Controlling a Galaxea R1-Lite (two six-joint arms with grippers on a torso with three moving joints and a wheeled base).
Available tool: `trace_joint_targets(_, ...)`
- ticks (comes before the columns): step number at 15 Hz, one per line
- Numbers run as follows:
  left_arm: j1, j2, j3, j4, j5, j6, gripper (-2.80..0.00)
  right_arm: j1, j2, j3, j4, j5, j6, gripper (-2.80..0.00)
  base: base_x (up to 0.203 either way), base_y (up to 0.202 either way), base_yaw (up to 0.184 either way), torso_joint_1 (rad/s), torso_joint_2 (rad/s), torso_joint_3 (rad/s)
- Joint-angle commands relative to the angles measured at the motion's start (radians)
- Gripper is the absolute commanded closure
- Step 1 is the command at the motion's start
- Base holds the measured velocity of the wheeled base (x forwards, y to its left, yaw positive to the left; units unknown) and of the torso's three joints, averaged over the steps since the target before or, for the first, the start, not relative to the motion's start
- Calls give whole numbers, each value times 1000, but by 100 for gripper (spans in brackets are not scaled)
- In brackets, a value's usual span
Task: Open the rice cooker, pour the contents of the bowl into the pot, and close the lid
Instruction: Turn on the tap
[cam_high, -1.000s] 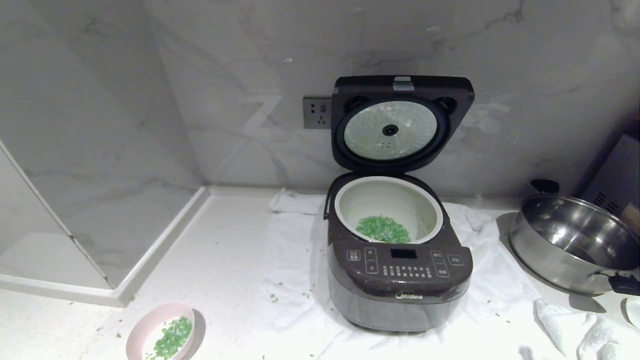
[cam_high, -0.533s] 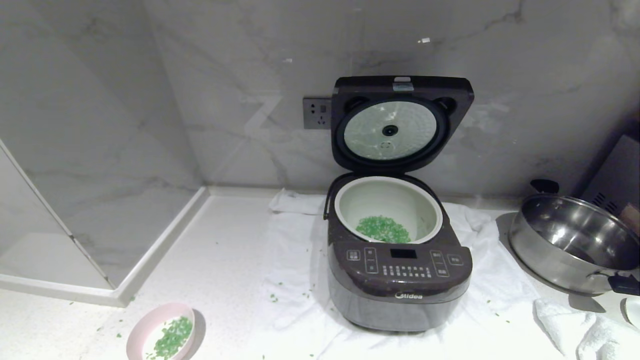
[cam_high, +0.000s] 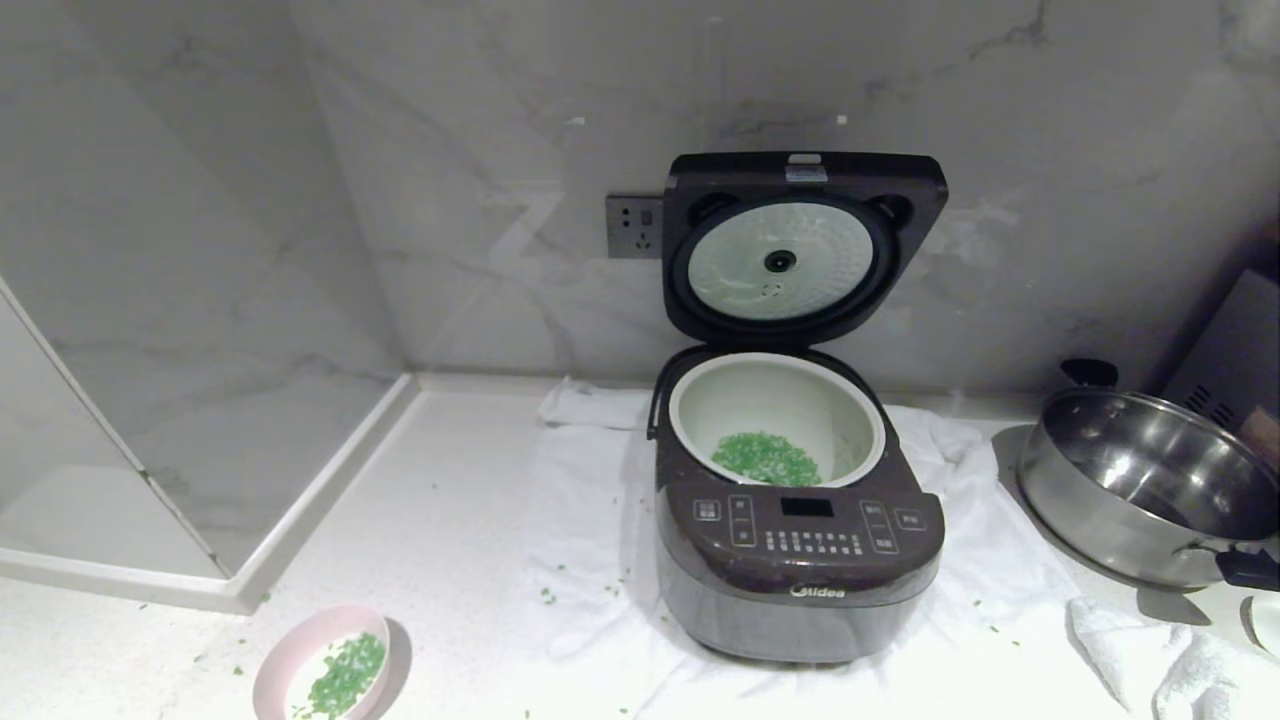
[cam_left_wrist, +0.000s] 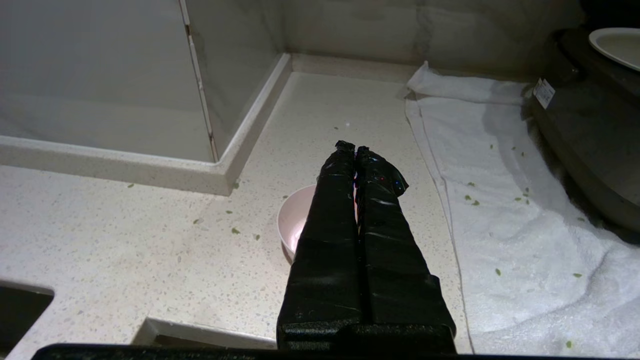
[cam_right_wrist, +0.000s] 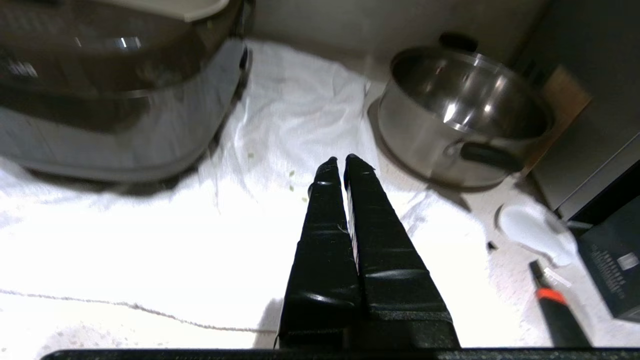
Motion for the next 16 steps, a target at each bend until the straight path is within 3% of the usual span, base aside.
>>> trace_joint_targets(1,1,0,15,-1,1,0,0,-1,-2,61,-57,1,14,0,0,0,0,0,0,0)
trace_joint_targets(3,1,0,15,-1,0,0,0,1,-2,63,-59,0,24,0,0,0,0,0,0,0)
trace_joint_targets(6,0,0,15,-1,0,0,0,1,-2,88,-57,46,132,0,0,0,0,0,0,0)
trace_joint_targets(16,1,0,15,0,0,0,0,1,-2,86,-57,53,148,0,-13,0,0,2,1,0)
